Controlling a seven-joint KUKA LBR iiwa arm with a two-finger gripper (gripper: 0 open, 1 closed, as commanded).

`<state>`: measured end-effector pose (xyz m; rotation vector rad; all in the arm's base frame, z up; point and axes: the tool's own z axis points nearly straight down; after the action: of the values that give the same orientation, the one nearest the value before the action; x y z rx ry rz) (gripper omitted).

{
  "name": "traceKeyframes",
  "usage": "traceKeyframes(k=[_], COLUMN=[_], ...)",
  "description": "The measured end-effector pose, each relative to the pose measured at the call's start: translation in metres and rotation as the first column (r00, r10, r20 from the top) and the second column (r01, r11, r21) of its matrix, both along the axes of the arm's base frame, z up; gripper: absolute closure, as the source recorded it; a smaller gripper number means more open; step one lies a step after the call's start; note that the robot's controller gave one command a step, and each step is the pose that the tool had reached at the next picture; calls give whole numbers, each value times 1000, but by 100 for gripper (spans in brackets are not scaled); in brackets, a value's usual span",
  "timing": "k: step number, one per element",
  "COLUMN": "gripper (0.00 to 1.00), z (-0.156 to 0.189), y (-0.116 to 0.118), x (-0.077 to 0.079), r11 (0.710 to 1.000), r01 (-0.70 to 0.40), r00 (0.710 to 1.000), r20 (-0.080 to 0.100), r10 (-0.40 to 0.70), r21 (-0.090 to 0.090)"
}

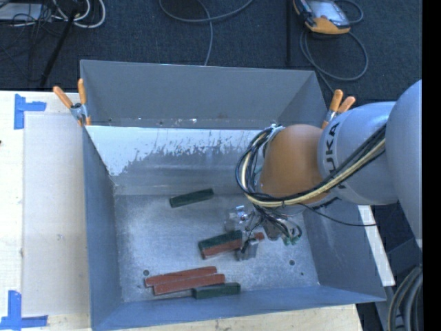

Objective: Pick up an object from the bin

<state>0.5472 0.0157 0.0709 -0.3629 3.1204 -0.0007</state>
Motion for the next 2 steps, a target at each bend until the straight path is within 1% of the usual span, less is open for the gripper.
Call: traceKeyframes(k=[1, 2], gripper=[100, 100], z=[5, 19], y=[0, 0], x=[-1, -1], r11=[1000, 1000], r01=[0, -1], r00=[1000, 1000], r20=[-1, -2], r10=[0, 1], r21=[0, 0])
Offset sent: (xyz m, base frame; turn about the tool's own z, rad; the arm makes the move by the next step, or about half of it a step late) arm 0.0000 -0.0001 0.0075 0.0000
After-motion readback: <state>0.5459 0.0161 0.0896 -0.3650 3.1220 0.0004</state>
